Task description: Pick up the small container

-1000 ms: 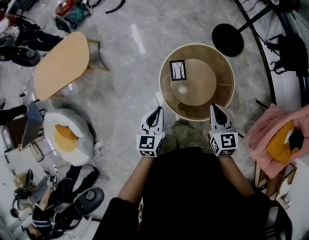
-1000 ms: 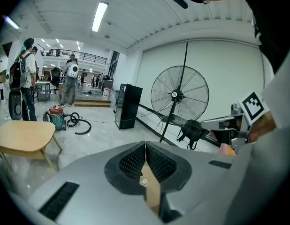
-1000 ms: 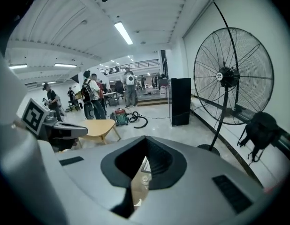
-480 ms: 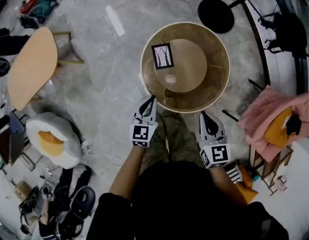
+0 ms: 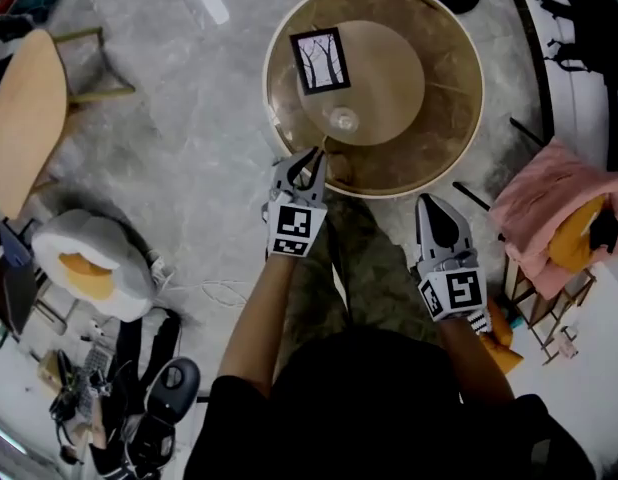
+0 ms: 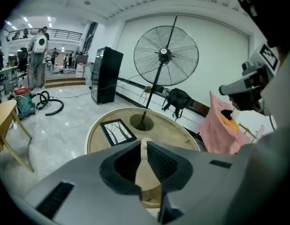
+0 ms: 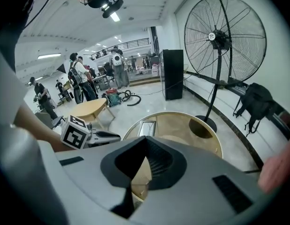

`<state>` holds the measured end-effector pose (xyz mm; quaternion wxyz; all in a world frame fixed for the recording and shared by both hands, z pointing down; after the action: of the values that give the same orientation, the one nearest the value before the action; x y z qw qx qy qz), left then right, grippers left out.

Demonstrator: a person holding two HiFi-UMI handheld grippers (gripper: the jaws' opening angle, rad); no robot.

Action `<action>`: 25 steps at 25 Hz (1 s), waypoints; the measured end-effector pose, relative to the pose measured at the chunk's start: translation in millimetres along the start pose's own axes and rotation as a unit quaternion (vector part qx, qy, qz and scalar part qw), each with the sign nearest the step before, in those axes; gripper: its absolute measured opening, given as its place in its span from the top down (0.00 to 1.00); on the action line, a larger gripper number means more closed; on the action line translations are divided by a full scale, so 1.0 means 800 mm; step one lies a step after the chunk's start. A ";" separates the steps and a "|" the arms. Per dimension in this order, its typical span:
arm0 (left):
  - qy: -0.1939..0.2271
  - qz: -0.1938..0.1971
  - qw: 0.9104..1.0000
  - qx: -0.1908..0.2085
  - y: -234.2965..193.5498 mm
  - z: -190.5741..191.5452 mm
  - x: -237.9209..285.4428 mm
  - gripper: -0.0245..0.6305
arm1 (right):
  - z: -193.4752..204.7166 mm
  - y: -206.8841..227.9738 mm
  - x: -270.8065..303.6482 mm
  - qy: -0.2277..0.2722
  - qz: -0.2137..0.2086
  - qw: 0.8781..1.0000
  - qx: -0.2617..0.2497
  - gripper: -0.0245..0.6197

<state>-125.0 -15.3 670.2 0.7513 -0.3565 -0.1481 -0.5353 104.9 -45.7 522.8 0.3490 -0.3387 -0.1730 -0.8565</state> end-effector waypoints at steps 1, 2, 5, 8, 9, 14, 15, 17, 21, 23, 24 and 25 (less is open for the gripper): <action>-0.006 0.007 1.000 0.012 0.001 0.006 0.006 0.90 | 0.007 0.001 0.008 -0.001 0.000 1.000 0.002 0.93; -0.011 0.013 1.000 0.024 0.002 0.011 0.013 0.86 | 0.013 0.002 0.014 -0.001 0.000 1.000 0.004 0.93; -0.021 0.024 0.998 0.047 0.003 0.021 0.035 0.79 | 0.023 0.003 0.029 0.006 0.004 1.000 0.015 0.93; -0.022 0.019 0.998 0.056 0.002 0.030 0.059 0.68 | 0.031 0.003 0.035 0.013 0.006 1.000 0.025 0.93; -0.021 0.016 0.998 0.059 0.001 0.032 0.067 0.64 | 0.035 0.003 0.035 0.013 0.007 0.999 0.028 0.93; -0.011 -0.002 0.998 0.054 -0.003 0.041 0.105 0.49 | 0.057 0.001 0.032 0.010 0.015 1.000 -0.013 0.93; -0.012 -0.001 0.999 0.053 -0.004 0.044 0.112 0.47 | 0.061 -0.001 0.031 0.008 0.017 0.999 -0.031 0.93; -0.014 0.006 0.998 0.063 -0.005 0.051 0.126 0.45 | 0.069 -0.001 0.030 0.003 0.022 0.999 -0.046 0.93; -0.027 0.016 0.995 0.095 -0.005 0.059 0.149 0.44 | 0.088 0.005 0.032 -0.004 0.023 0.999 -0.028 0.93; -0.026 0.014 0.994 0.101 -0.006 0.058 0.157 0.44 | 0.093 0.008 0.037 -0.004 0.023 0.999 -0.028 0.93; -0.024 0.014 0.994 0.104 -0.006 0.057 0.162 0.44 | 0.095 0.011 0.041 -0.003 0.022 0.999 -0.029 0.93; -0.022 0.016 0.994 0.106 -0.005 0.057 0.166 0.44 | 0.097 0.014 0.045 -0.003 0.023 0.999 -0.025 0.93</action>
<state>-70.8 -77.7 784.1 0.7898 -0.2887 -0.2152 -0.4966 129.6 -29.4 603.8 0.3595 -0.3535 -0.1450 -0.8513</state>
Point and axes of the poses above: the fingertips, and each gripper's own axes: x forward along the fingers, y to its right, z out of its underside, the point moved 9 cm from there along -x, backward along the fingers, and after that the axes turned 7 degrees about -x, right-handed, at the moved point
